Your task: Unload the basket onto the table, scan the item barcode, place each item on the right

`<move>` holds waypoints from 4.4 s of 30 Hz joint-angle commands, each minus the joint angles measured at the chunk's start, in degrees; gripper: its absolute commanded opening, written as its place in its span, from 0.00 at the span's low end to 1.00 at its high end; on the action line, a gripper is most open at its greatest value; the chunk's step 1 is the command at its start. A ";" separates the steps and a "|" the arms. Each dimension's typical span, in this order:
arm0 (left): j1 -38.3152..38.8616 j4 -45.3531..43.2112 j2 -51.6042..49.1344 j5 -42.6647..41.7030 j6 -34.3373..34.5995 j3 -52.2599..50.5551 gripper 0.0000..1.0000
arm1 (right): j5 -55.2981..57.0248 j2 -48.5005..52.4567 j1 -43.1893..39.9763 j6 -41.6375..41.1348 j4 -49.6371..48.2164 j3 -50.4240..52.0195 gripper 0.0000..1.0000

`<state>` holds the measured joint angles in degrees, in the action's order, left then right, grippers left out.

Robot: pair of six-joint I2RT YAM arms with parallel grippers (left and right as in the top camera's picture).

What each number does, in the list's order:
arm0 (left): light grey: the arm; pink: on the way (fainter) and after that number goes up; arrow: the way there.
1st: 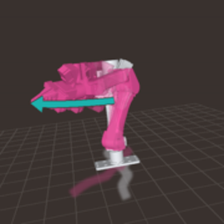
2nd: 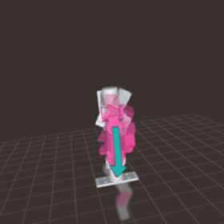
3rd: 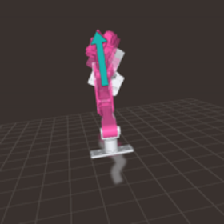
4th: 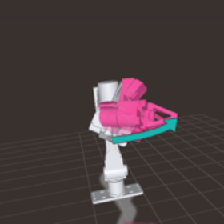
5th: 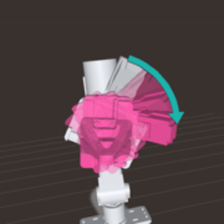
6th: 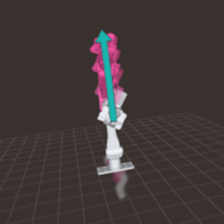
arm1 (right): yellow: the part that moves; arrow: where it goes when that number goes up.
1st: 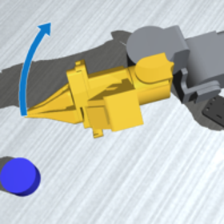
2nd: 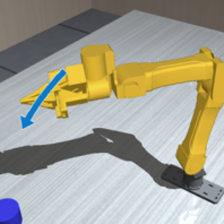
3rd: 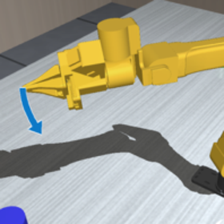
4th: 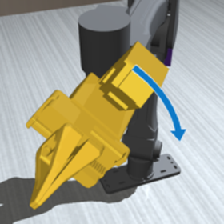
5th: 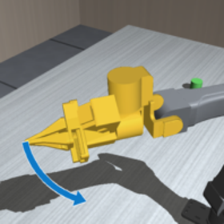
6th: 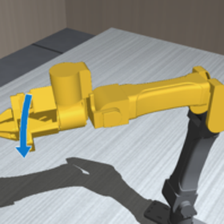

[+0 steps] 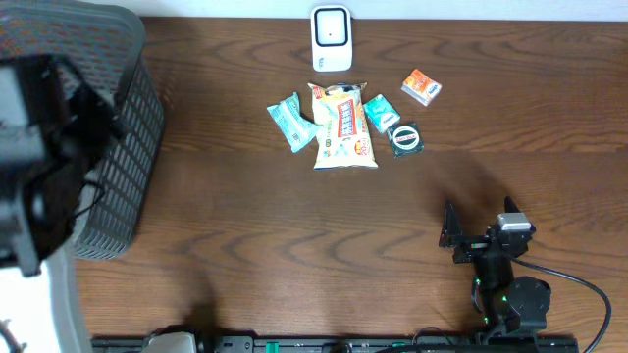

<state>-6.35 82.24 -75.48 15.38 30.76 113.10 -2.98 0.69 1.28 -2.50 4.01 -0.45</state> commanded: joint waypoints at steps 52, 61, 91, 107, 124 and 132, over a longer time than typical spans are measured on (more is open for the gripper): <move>-1.40 2.99 0.63 -2.91 1.46 0.44 0.98 | 0.00 -0.37 0.26 0.44 0.20 0.11 0.99; -1.40 3.02 0.63 -2.91 1.49 0.44 0.98 | 0.00 -0.37 0.26 0.44 0.20 0.11 0.99; -1.40 3.02 0.63 -2.93 1.49 0.44 0.98 | -8.83 -0.35 0.26 -40.30 -45.35 0.09 0.99; -1.40 3.02 0.63 -2.91 1.49 0.44 0.98 | -21.66 30.82 0.28 -13.81 -36.44 -34.95 0.99; -1.40 2.99 0.63 -2.91 1.49 0.44 0.98 | -22.99 79.25 4.92 9.44 25.35 -83.89 0.99; -1.40 3.02 0.63 -2.91 1.49 0.44 0.98 | -24.61 86.86 6.29 9.16 30.97 -84.19 0.99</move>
<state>-7.44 85.10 -74.78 12.32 31.75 113.12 -27.14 85.97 6.98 5.06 33.19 -83.57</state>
